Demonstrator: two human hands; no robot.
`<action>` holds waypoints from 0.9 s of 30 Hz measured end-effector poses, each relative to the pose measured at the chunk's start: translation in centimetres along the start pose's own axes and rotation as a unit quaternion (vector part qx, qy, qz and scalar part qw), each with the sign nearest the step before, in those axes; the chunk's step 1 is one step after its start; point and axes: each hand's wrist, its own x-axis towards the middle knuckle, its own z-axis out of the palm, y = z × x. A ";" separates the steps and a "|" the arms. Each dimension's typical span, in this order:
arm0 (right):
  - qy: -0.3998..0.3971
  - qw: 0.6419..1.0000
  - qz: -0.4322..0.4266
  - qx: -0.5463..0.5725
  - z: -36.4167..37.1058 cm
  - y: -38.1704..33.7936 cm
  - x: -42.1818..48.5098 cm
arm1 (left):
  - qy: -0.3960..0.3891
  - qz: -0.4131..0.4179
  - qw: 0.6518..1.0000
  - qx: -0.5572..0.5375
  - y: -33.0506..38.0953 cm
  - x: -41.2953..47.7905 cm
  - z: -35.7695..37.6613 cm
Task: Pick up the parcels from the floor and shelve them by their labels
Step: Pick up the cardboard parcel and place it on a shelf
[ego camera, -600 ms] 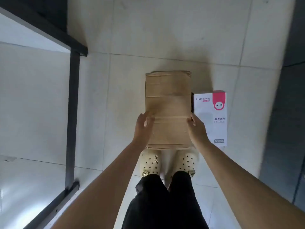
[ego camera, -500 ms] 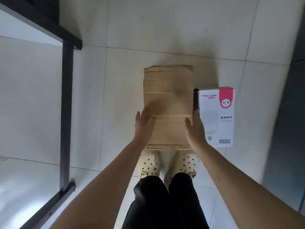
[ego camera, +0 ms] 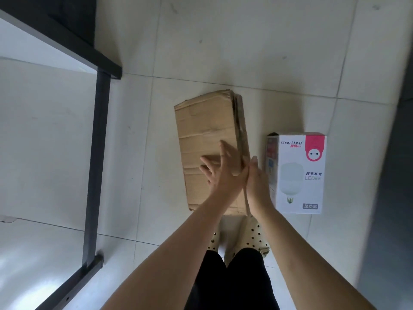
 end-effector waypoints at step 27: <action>-0.007 0.881 -0.304 -0.362 1.7 -5.6 -9.2 | 0.095 -0.059 0.911 -0.398 -0.2 -7.7 -8.7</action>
